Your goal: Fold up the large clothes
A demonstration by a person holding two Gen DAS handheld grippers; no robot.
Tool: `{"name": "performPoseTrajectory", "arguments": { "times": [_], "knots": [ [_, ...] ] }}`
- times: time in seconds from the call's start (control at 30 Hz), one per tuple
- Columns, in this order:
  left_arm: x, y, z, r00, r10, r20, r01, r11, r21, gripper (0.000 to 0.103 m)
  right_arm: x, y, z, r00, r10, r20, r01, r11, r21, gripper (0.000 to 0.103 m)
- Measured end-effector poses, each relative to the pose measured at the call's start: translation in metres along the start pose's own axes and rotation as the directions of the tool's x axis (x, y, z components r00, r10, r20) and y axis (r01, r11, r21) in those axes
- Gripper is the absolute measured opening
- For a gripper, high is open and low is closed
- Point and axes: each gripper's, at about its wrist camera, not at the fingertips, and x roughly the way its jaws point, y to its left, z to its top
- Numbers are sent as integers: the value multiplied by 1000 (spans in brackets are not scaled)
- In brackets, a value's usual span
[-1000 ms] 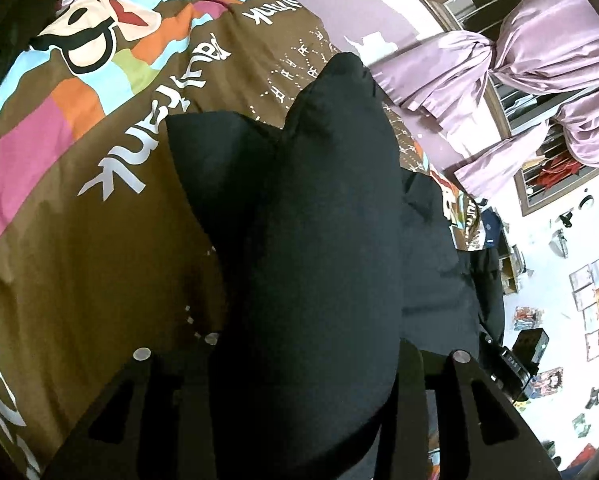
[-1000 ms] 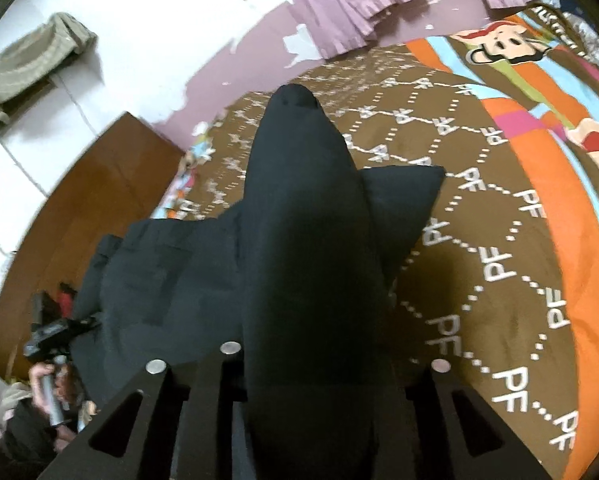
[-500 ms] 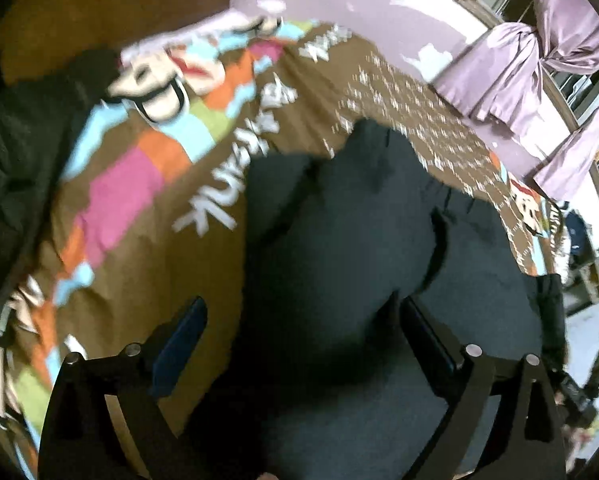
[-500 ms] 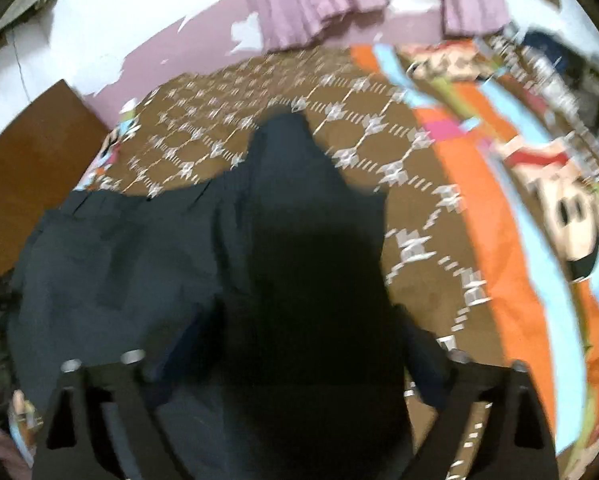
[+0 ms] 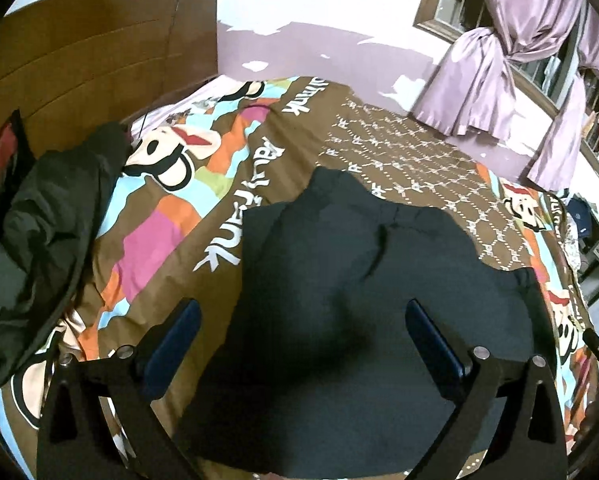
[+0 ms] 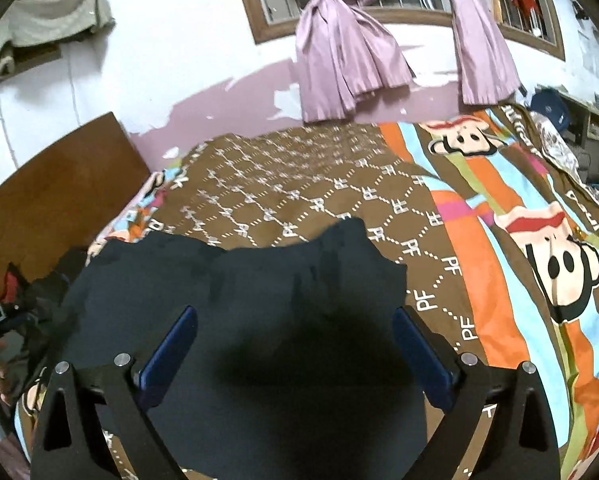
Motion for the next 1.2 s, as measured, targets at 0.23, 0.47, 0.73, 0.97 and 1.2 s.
{"name": "performPoseTrajectory", "arguments": {
  "times": [0.23, 0.47, 0.73, 0.97, 1.2],
  "knots": [
    [-21, -8, -1, 997, -82, -4, 82, 995, -49, 100, -23, 17, 1, 998, 50, 37, -50, 999, 1, 102],
    [-52, -26, -9, 995, -84, 59, 83, 996, 23, 100, -53, 43, 0, 991, 97, 96, -94, 995, -35, 102],
    [-92, -37, -20, 978, -112, 174, 100, 992, 76, 100, -86, 76, -12, 969, 212, 128, -198, 973, -116, 102],
    [-116, -41, -39, 955, -108, 278, 65, 985, 157, 100, -105, 97, -34, 968, 215, 130, -194, 968, -158, 103],
    [-132, -30, -72, 905, -114, 410, 38, 981, 189, 101, -131, 109, -58, 956, 214, 203, -176, 965, -192, 103]
  ]
}}
